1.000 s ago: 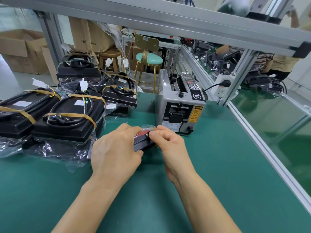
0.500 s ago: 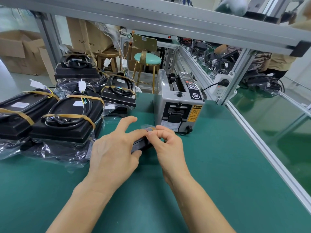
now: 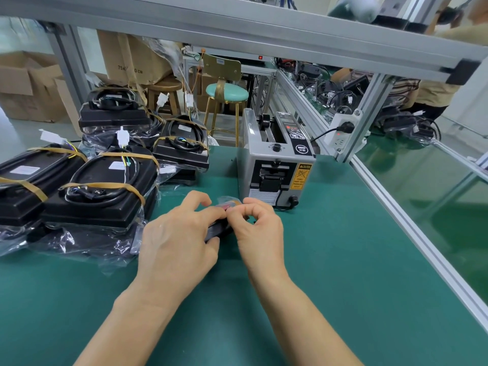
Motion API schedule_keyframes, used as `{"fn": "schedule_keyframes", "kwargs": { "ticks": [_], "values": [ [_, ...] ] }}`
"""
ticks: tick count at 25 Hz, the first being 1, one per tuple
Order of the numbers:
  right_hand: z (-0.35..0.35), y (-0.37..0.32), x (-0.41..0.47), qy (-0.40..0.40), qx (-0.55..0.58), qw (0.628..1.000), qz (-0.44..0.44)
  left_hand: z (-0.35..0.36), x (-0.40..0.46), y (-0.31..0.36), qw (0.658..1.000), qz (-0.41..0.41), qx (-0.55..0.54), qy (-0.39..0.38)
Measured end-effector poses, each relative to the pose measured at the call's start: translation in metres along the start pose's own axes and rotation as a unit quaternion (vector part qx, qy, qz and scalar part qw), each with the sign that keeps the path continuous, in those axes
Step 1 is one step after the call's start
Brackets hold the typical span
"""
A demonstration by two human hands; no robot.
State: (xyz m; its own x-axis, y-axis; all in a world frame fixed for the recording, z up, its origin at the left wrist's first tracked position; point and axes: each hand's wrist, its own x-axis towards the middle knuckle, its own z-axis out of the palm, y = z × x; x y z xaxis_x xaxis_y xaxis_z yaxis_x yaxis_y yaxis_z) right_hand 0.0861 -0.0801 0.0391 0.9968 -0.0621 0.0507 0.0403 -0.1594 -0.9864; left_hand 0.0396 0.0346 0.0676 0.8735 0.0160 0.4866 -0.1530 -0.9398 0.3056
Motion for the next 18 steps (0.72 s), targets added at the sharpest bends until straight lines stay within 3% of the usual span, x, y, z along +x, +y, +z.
{"fn": "schedule_keyframes", "kwargs": {
  "ticks": [6, 13, 18],
  "values": [
    [0.0, 0.005, 0.002, 0.024, 0.08, 0.996, 0.033, 0.0, -0.001, -0.001, 1.0, -0.003, -0.002, -0.003],
    [0.002, 0.005, 0.008, -0.013, 0.11, 0.992, 0.056, -0.001, 0.0, -0.001, 1.0, 0.001, 0.001, 0.007],
    [-0.013, 0.015, 0.013, -0.079, 0.077, 0.994, 0.022, -0.001, -0.001, -0.002, 0.998, -0.069, 0.003, 0.003]
  ]
}}
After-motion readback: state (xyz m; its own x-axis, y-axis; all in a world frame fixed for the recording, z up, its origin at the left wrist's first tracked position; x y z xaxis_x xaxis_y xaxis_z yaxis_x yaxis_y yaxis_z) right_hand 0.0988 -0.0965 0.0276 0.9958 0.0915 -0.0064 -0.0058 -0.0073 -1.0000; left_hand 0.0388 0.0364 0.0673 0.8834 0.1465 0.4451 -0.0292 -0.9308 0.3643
